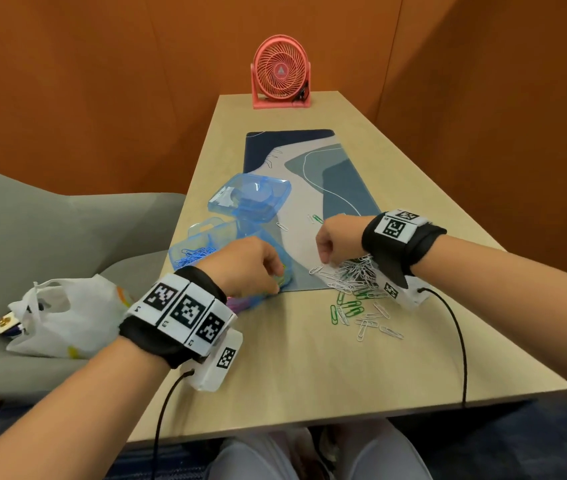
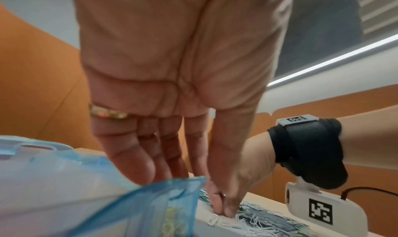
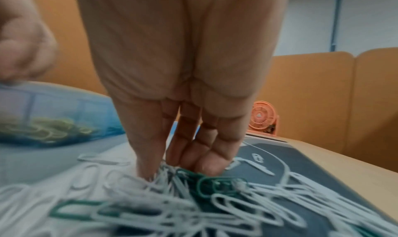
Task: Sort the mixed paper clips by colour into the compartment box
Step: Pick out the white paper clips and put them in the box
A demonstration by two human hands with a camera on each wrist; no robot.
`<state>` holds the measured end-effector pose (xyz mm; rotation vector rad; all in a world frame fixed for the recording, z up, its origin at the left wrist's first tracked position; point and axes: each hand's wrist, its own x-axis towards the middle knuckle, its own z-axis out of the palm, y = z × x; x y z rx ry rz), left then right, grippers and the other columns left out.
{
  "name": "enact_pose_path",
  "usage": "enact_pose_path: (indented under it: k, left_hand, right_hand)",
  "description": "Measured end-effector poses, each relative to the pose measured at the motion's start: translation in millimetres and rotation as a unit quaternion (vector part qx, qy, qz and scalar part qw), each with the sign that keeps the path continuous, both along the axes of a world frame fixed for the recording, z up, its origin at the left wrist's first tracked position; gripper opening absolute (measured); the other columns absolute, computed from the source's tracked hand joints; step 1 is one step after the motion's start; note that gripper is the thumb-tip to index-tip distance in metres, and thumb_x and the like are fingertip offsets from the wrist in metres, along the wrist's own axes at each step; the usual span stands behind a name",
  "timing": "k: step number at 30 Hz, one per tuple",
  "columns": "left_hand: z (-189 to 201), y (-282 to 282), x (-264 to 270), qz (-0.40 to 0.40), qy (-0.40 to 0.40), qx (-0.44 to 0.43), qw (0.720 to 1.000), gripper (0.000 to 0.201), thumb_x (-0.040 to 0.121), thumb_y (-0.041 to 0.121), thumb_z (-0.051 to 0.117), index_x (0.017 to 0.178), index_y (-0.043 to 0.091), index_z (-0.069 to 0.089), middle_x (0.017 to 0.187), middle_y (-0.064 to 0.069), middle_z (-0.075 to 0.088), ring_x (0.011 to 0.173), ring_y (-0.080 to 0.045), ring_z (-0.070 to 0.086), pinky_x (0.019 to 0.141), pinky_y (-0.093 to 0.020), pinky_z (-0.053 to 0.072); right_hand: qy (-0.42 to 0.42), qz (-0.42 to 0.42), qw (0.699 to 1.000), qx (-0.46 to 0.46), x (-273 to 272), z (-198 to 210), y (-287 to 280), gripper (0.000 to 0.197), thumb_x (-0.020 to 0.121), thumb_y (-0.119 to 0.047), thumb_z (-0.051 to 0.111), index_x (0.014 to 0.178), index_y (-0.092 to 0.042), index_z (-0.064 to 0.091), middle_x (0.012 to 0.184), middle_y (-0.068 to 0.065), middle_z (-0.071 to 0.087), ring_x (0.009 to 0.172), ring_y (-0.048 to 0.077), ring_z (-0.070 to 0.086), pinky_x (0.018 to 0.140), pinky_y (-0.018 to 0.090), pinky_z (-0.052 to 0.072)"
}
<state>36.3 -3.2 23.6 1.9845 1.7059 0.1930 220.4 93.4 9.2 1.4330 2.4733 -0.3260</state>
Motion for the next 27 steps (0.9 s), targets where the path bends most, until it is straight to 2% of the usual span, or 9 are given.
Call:
enact_pose_path:
  k: [2,4,7,10,14,19,23,25,27]
  left_hand:
    - [1.3,-0.4,3.3,-0.028,0.04,-0.008,0.999,0.025,0.079,0.015,0.071,0.101,0.025,0.066,0.088,0.009,0.057,0.08,-0.009,0.052,0.067,-0.019,0.043]
    - [-0.1,0.3,5.4,-0.045,0.07,-0.008,0.996,0.029,0.079,0.01,0.069,0.105,0.025,0.067,0.083,0.01,0.052,0.079,-0.01,0.05,0.066,-0.019,0.04]
    - [-2.7,4.0,6.8,-0.047,0.068,0.001,0.997,0.033,0.08,0.004,0.063,0.105,0.026,0.067,0.089,0.006,0.054,0.084,-0.013,0.053,0.066,-0.019,0.041]
    - [-4.6,7.5,8.8,-0.051,0.061,0.024,0.997,0.032,0.084,0.003,0.056,0.103,0.026,0.067,0.095,0.009,0.056,0.082,-0.009,0.05,0.068,-0.017,0.038]
    - [-8.2,11.8,12.6,-0.06,0.074,0.051,0.994,0.033,0.085,-0.001,0.05,0.102,0.022,0.068,0.099,0.008,0.058,0.082,-0.009,0.049,0.07,-0.017,0.037]
    - [-8.8,17.0,16.0,-0.071,0.087,0.075,0.991,0.038,0.086,-0.005,0.046,0.105,0.019,0.068,0.098,0.007,0.057,0.084,-0.008,0.048,0.073,-0.016,0.036]
    - [-9.4,22.4,14.9,-0.039,0.08,0.071,0.994,0.044,0.083,-0.011,0.043,0.098,0.021,0.068,0.096,0.006,0.053,0.086,-0.012,0.048,0.077,-0.019,0.039]
    - [-11.3,25.4,13.1,-0.033,0.08,0.066,0.994,0.04,0.084,-0.009,0.046,0.093,0.025,0.066,0.098,0.005,0.055,0.088,-0.013,0.049,0.079,-0.021,0.041]
    - [-11.9,25.2,13.2,-0.033,0.081,0.059,0.994,0.034,0.083,-0.003,0.053,0.097,0.025,0.065,0.099,0.005,0.055,0.09,-0.013,0.05,0.079,-0.022,0.041]
  right_hand:
    - [0.01,-0.011,1.0,0.0,13.7,4.6,0.8,0.013,0.082,-0.01,0.068,0.09,-0.018,0.073,0.084,-0.005,0.067,0.077,0.011,0.057,0.063,0.019,0.043]
    - [0.039,-0.037,0.998,0.012,27.4,10.4,2.0,0.017,0.085,-0.007,0.063,0.094,-0.017,0.073,0.083,-0.007,0.065,0.077,0.01,0.056,0.067,0.02,0.042]
    - [0.046,-0.061,0.997,0.018,47.7,12.8,1.9,0.022,0.087,-0.003,0.058,0.099,-0.017,0.072,0.087,-0.007,0.062,0.082,0.013,0.055,0.07,0.021,0.041]
    - [0.066,-0.063,0.996,-0.001,54.8,7.5,-3.5,0.017,0.086,-0.011,0.066,0.1,-0.019,0.07,0.083,-0.009,0.061,0.078,0.011,0.055,0.06,0.015,0.038]
    - [0.077,-0.037,0.996,-0.022,45.6,-0.8,-11.6,0.022,0.079,-0.026,0.076,0.098,-0.022,0.067,0.075,-0.015,0.056,0.068,0.002,0.051,0.058,0.016,0.037]
    - [0.067,-0.03,0.997,0.01,37.4,-6.7,-13.0,0.016,0.081,-0.018,0.073,0.096,-0.015,0.069,0.082,-0.006,0.061,0.075,0.011,0.054,0.059,0.013,0.04]
    - [0.073,-0.043,0.996,0.009,37.1,-5.2,-12.3,0.007,0.082,-0.01,0.066,0.088,-0.01,0.07,0.071,-0.007,0.059,0.066,0.009,0.053,0.055,0.014,0.041]
    - [0.093,-0.057,0.994,0.012,38.7,-5.2,-11.1,0.008,0.082,-0.007,0.064,0.086,-0.009,0.069,0.07,-0.007,0.059,0.063,0.006,0.052,0.055,0.014,0.041]
    - [0.115,-0.071,0.991,0.014,40.7,-5.7,-10.2,0.008,0.081,-0.006,0.064,0.086,-0.008,0.069,0.072,-0.007,0.06,0.063,0.004,0.052,0.055,0.014,0.042]
